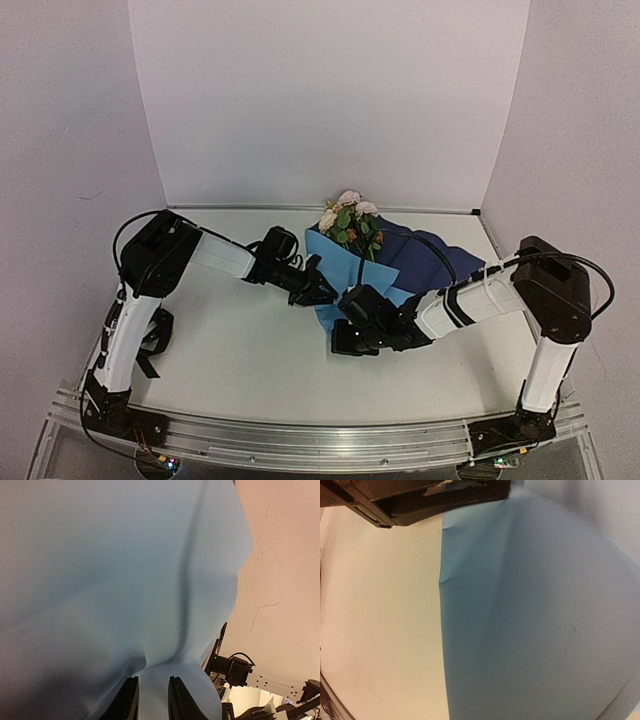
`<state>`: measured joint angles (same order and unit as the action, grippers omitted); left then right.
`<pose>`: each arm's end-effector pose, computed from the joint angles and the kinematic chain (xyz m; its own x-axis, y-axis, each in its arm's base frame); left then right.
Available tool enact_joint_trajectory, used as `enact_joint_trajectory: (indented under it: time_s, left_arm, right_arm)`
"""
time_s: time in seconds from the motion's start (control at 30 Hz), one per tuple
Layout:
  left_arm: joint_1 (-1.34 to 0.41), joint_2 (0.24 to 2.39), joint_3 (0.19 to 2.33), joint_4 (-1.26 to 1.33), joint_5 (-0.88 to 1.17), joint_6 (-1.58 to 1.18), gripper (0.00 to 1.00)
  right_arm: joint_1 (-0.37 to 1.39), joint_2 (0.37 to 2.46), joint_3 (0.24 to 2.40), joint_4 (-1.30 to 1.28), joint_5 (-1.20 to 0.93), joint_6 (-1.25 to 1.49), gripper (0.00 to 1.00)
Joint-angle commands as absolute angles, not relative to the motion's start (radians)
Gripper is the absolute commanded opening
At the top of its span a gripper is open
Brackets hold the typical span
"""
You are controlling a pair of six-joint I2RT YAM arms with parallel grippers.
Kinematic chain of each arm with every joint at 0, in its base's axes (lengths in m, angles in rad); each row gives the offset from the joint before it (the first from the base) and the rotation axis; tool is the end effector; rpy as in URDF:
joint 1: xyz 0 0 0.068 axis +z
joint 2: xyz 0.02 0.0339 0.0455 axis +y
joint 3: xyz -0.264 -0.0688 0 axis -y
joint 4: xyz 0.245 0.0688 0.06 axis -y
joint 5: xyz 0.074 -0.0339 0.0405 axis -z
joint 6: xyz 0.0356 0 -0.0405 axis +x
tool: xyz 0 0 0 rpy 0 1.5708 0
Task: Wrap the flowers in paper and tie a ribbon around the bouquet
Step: Fold the left corner of the flattened wrapping paper onto the 1/4-folded wrapping paper.
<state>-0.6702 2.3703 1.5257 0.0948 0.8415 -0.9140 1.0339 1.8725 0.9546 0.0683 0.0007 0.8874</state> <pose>0.3662 -0.3241 0.0876 -0.9926 0.1133 -0.0444 0.0909 0.4471 -0.8898 0.1879 0.3156 0.1251 -0.9087 -0.0106 -0.4173 -0.2446 0.8236 0.5117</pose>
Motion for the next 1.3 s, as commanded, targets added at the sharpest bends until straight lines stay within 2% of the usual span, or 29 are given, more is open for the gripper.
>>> enact_joint_trajectory:
  time_s: [0.0, 0.3, 0.47, 0.73, 1.0, 1.27]
  left_arm:
    - [-0.643, 2.417, 1.543, 0.031, 0.793, -0.888, 0.23]
    - [-0.626, 2.441, 1.565, 0.010, 0.795, -0.879, 0.22]
    - [-0.620, 2.459, 1.577, 0.006, 0.805, -0.882, 0.22]
    - [-0.615, 2.483, 1.576, 0.006, 0.811, -0.883, 0.22]
    - [-0.614, 2.489, 1.579, 0.006, 0.806, -0.885, 0.22]
    - [-0.608, 2.491, 1.577, 0.006, 0.807, -0.887, 0.22]
  right_arm:
    - [1.047, 1.818, 0.907, 0.054, -0.074, 0.902, 0.00]
    - [1.057, 1.820, 0.833, 0.141, -0.126, 0.938, 0.00]
    - [1.072, 1.811, 0.789, 0.170, -0.085, 0.952, 0.00]
    - [1.139, 1.841, 0.816, 0.046, 0.028, 0.942, 0.01]
    - [1.221, 1.899, 0.968, -0.285, 0.241, 0.890, 0.00]
    - [1.251, 1.823, 0.923, -0.222, 0.221, 0.840, 0.00]
